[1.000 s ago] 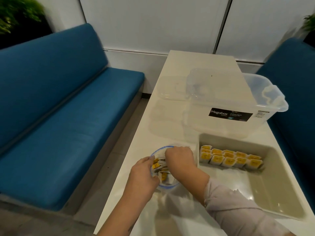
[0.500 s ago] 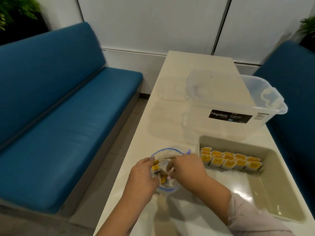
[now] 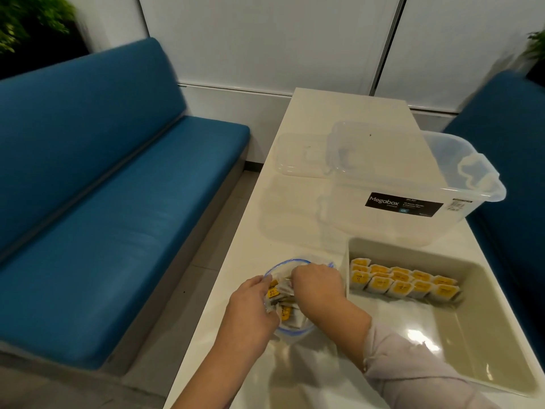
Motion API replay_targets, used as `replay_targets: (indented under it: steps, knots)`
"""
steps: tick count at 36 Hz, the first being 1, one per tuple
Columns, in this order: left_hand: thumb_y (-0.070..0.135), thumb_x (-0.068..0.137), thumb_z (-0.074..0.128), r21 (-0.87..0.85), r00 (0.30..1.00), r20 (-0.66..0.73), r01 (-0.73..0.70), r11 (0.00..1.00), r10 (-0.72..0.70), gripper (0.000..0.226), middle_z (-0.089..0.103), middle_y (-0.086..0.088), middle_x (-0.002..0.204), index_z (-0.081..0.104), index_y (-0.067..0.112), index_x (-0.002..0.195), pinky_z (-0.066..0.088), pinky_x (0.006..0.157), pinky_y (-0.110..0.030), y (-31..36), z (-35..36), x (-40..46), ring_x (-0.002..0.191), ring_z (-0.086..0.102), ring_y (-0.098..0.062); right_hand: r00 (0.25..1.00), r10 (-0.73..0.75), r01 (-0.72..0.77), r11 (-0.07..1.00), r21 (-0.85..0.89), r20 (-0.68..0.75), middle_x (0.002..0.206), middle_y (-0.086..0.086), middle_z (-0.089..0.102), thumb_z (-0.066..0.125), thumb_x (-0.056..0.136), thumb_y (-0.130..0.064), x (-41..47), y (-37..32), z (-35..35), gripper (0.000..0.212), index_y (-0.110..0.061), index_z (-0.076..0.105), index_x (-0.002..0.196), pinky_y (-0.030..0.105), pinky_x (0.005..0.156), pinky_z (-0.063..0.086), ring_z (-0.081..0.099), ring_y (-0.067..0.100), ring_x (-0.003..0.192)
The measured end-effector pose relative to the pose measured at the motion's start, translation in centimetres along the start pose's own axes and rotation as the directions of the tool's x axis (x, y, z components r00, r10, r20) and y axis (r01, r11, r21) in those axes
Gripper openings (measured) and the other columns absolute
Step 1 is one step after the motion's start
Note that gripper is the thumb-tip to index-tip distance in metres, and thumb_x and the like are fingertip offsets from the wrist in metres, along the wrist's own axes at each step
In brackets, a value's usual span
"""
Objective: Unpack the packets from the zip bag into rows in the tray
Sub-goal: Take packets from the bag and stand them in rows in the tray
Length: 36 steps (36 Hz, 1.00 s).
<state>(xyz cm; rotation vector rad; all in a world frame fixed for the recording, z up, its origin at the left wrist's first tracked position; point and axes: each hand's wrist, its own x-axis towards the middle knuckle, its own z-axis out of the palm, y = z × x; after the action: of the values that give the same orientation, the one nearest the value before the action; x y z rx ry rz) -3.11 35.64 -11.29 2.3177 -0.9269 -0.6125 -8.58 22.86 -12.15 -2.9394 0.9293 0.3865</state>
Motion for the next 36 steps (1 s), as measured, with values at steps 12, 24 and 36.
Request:
replay_targets:
  steps: [12, 24, 36]
  knots:
    - [0.009, 0.082, 0.059, 0.009, 1.000, -0.014, -0.022, 1.000, 0.022, 0.061, 0.042, 0.008, 0.141, 0.041, 0.022, 0.139, 0.020, 0.087, 0.001, 0.4, -0.1, -0.1, 0.126, 0.042, -0.006, 0.999, 0.000, -0.003, 0.997, 0.074, 0.047, 0.112, 0.007, 0.063, 0.054, 0.092, -0.018, 0.2, -0.5, -0.4, 0.028, -0.011, 0.050, 0.118, 0.030, 0.071, 0.038, 0.060, 0.028, 0.103]
    - [0.010, 0.082, 0.060, 0.013, 1.000, -0.012, -0.026, 1.000, 0.026, 0.056, 0.048, 0.005, 0.133, 0.046, 0.020, 0.136, 0.023, 0.080, -0.001, 0.6, -0.3, -0.3, 0.119, 0.047, -0.009, 1.000, 0.019, -0.017, 0.968, 0.249, -0.005, 0.110, 0.008, 0.062, 0.062, 0.085, -0.013, -0.2, -0.4, -0.3, 0.022, -0.013, 0.061, 0.106, 0.028, 0.071, 0.042, 0.061, 0.029, 0.099]
    - [0.005, 0.078, 0.061, 0.012, 1.000, 0.002, -0.007, 1.000, 0.007, 0.065, 0.044, 0.006, 0.140, 0.043, 0.019, 0.139, 0.026, 0.088, -0.003, 0.2, -0.1, -0.4, 0.124, 0.045, -0.009, 0.996, 0.084, -0.062, 0.868, 0.492, -0.022, 0.099, 0.003, 0.070, 0.067, 0.083, -0.026, -0.9, 1.5, -0.9, 0.018, -0.021, 0.072, 0.099, 0.025, 0.076, 0.044, 0.063, 0.023, 0.095]
